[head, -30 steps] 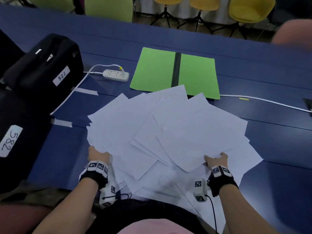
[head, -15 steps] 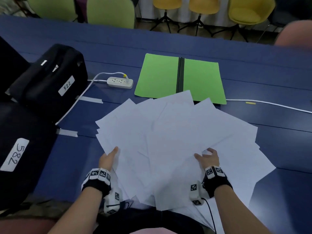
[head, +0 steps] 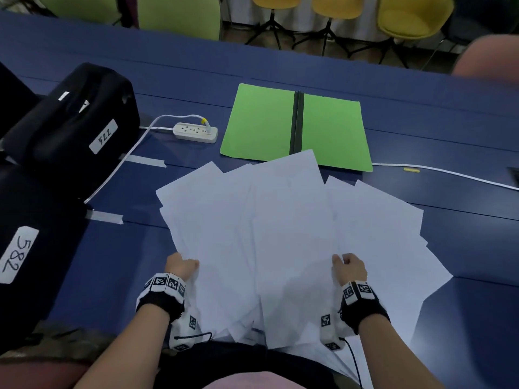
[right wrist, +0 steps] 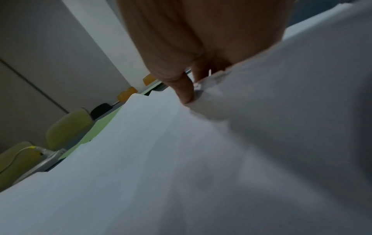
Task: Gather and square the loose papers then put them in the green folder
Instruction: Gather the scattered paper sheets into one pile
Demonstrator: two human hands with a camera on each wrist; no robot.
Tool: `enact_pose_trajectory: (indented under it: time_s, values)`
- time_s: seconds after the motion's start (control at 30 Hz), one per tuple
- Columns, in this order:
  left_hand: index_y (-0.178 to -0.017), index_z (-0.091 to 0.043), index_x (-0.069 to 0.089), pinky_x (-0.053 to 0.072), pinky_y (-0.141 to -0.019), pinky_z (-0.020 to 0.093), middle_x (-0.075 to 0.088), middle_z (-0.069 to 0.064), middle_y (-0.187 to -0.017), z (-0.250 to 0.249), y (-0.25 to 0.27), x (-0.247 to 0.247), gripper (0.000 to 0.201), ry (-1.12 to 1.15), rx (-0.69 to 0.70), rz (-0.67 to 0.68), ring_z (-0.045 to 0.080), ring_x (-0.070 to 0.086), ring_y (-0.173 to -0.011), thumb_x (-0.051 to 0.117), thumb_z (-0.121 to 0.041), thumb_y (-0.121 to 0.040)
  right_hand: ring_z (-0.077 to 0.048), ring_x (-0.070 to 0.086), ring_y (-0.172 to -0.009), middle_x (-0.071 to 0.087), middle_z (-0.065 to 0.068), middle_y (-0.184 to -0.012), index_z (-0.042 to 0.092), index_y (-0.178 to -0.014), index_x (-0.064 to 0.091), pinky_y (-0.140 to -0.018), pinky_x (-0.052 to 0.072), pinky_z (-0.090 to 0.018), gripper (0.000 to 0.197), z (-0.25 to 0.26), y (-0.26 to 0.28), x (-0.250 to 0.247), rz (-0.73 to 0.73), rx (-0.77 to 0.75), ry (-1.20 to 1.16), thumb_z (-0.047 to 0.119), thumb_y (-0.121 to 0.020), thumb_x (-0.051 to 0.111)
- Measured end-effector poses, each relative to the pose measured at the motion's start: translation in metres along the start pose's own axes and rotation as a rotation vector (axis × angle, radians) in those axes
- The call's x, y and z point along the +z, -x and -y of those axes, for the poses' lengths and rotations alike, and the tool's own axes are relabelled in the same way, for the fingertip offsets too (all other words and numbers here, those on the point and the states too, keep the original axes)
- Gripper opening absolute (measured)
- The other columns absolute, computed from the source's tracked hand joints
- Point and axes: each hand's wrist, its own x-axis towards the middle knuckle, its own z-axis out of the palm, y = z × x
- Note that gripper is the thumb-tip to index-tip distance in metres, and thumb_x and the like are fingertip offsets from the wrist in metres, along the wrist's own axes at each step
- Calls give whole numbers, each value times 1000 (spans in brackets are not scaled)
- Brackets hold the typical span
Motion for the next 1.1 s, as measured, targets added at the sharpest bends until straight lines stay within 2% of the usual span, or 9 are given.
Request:
enact_pose_trajectory:
  time_s: [0.1, 0.17, 0.27, 0.37, 0.53, 0.63, 0.8, 0.93, 1.1]
  values:
    - [-113, 7, 48, 34, -84, 28, 50, 14, -121, 0, -2, -4, 25, 80, -25, 60, 25, 48, -107, 52, -1, -90, -31, 59, -105, 60, -13, -106, 5, -120, 52, -78, 37, -24, 44, 12, 19, 13, 81, -42, -58, 18, -82, 70]
    - [-120, 9, 50, 36, -85, 30, 53, 12, -127, 1, -2, -5, 43, 207, -18, 80, 24, 50, -107, 64, -11, -86, -31, 57, -113, 59, -15, -122, 6, -131, 46, -85, 39, -24, 53, 19, 30, 27, 182, -112, -38, 12, -83, 68]
    - [-136, 0, 46, 41, -95, 35, 54, 10, -133, 1, 5, -2, 85, 324, -39, 99, 29, 51, -124, 78, -43, -71, -29, 56, -116, 58, -12, -128, 6, -131, 49, -95, 43, -28, 46, 20, 36, 49, 254, -177, -35, 12, -88, 61]
    - [-132, 3, 46, 45, -93, 37, 56, 13, -130, -2, 15, 3, 100, 250, -19, 53, 32, 55, -121, 86, -49, -57, -25, 63, -93, 67, -9, -101, 10, -113, 60, -85, 49, -28, 29, 18, 35, 47, 179, -152, -108, 17, -85, 65]
    - [-137, 7, 35, 45, -100, 42, 47, 20, -139, -8, 25, 12, 105, 42, 38, -32, 35, 49, -127, 90, -33, -57, -40, 48, -120, 45, -22, -132, 7, -128, 47, -98, 41, -43, 61, -30, 3, -25, -217, 197, -50, 26, -76, 73]
    - [-140, 6, 29, 43, -100, 43, 43, 21, -143, -8, 28, 16, 109, -46, 72, -68, 37, 45, -130, 90, -29, -58, -43, 43, -120, 38, -27, -131, -1, -128, 35, -100, 39, -50, 83, -73, -3, -71, -362, 508, 41, 35, -67, 78]
    - [-138, 6, 34, 46, -98, 43, 46, 22, -140, -7, 24, 12, 99, -54, 72, -58, 38, 49, -126, 87, -25, -61, -40, 46, -125, 42, -25, -137, -5, -134, 38, -101, 40, -46, 84, -86, -3, -92, -252, 490, -40, 36, -72, 77]
    - [-138, 7, 36, 45, -98, 40, 45, 21, -141, -5, 20, 6, 88, -19, 63, -17, 37, 49, -125, 82, -19, -68, -39, 55, -118, 55, -20, -133, -5, -129, 49, -95, 45, -39, 61, -80, -6, -87, -134, 410, -199, 19, -79, 73]
    - [-131, 4, 45, 48, -95, 42, 54, 17, -130, 0, 18, 6, 71, 1, 75, 12, 36, 56, -113, 75, -13, -70, -42, 32, -138, 22, -14, -157, 5, -149, 18, -102, 35, -61, 92, -71, 2, -80, -44, 435, -325, 27, -80, 73]
